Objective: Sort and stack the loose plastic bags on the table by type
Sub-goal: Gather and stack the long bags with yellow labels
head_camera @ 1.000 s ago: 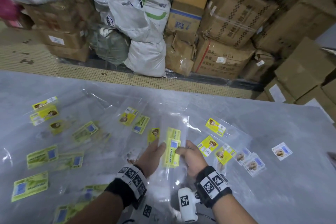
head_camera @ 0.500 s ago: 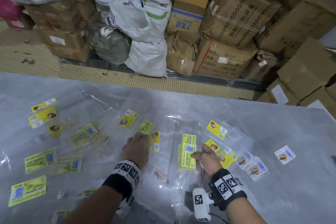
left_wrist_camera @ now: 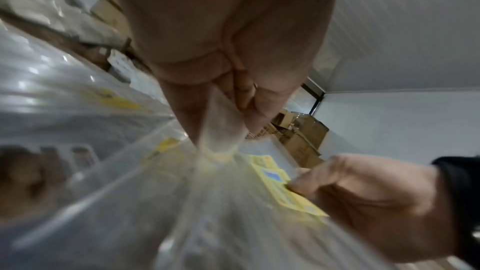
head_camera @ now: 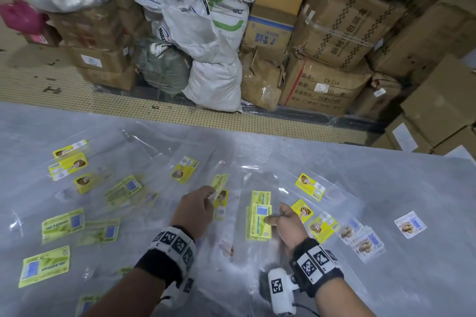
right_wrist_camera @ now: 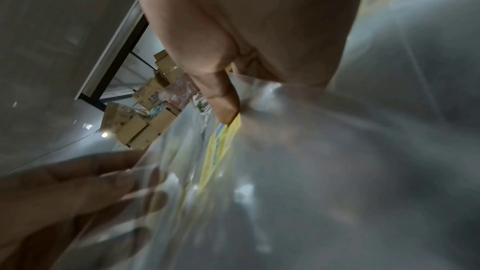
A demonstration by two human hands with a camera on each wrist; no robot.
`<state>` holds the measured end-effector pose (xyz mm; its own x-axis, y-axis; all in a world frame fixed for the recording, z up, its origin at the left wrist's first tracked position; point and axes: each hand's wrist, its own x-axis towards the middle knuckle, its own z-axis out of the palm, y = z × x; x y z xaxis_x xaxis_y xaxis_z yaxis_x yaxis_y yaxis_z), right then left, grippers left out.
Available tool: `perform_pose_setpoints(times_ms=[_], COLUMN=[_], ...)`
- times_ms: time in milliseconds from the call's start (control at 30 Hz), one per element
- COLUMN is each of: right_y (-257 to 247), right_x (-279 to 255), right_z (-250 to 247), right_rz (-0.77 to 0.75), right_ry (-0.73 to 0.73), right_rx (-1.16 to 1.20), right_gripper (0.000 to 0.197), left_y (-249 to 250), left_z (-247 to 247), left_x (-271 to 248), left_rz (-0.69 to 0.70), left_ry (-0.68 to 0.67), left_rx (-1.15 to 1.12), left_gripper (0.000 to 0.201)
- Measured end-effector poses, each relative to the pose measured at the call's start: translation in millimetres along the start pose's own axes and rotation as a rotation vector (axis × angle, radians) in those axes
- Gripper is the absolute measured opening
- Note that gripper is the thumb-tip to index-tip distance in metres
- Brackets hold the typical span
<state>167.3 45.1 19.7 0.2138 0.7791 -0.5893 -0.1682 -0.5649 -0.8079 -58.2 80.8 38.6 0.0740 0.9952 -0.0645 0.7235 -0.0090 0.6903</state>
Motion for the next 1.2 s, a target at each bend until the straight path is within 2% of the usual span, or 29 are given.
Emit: perform_pose_setpoints(times_ms=[67,133,167,233,267,300,333,367,433,467,567,633,667,700,767,833,900,967,1033,1200], right_y=[1.0,0.3,-0.3,3.7,4.2,6.2,10.5,12.8,13.6,13.7,13.0,11.4,9.5,9.5,9.3,8.8,7.5,6.5,8.4,4.8], right_x=[-0.6,-4.2,-6.1,-5.0,-6.1,-5.3,-1.7,-0.3,-1.5,-1.6,-1.6,-0.7,0.6,2.5,3.7,3.9,3.8,4.0,5.7,-2.3], right_z=[7.8,16.8,19.7,24.8,27.7,30.0,30.6,31.3,32.5,33.0,33.4,30.9,29.1,26.3,21.2,17.3,17.8,22.1,27.6,39.9], right_rz=[0.006,0.022,0.035,0.056,0.075,0.099,0.126,0.130,0.120,0.114,0.067,0.069,0.066,0.057,0.042,0.026,0.039,0.035,0.043,0.039], right_ry=[-0.040,-0.063,-0.072,-0.067,-0.057,-0.035,-0.007,-0.002,-0.029,-0.038,-0.066,-0.064,-0.052,-0.036,-0.041,-0.075,-0.103,-0.110,-0.102,-0.231], right_rx=[0.007,0.046,0.062,0.117,0.146,0.178,0.218,0.255,0.275,0.268,0.180,0.153,0.161,0.166,0.201,0.235,0.259,0.249,0.251,0.180], right_gripper=[0.033,0.034,0.034,0.031,0.028,0.038,0.058,0.064,0.040,0.036,0.049,0.047,0.044,0.042,0.044,0.046,0.045,0.049,0.053,0.047], left_y=[9.4,18.6,21.5,23.7,23.6,21.7,20.8,19.7,13.8,12.0,14.2,19.2,22.6,20.7,16.7,13.6,17.8,22.4,22.5,15.0], left_z=[8.9,18.8,24.0,33.1,35.4,37.3,37.1,36.8,38.9,40.4,44.7,43.3,40.2,40.3,38.4,36.8,33.5,32.7,34.9,33.6], left_x=[-6.5,-14.6,-18.0,-22.1,-23.0,-23.0,-23.1,-23.5,-22.2,-21.4,-21.4,-26.4,-29.3,-30.2,-26.2,-18.4,-16.0,-18.0,-20.8,-26.1], left_rz=[0.033,0.010,-0.013,-0.012,0.010,0.034,0.045,0.045,0.047,0.053,0.099,0.129,0.134,0.122,0.001,-0.158,-0.250,-0.295,-0.312,-0.347], left_ry=[-0.106,-0.301,-0.379,-0.436,-0.419,-0.390,-0.384,-0.398,-0.415,-0.408,-0.341,-0.311,-0.254,-0.170,-0.051,-0.137,-0.293,-0.385,-0.386,-0.318], left_rx=[-0.065,-0.169,-0.166,0.019,0.107,0.132,0.097,0.017,-0.131,-0.160,-0.166,-0.162,-0.168,-0.196,-0.243,-0.323,-0.403,-0.452,-0.488,-0.546], left_gripper=[0.029,0.030,0.036,0.040,0.035,0.031,0.033,0.041,0.059,0.064,0.067,0.063,0.062,0.060,0.060,0.048,0.035,0.042,0.055,0.064])
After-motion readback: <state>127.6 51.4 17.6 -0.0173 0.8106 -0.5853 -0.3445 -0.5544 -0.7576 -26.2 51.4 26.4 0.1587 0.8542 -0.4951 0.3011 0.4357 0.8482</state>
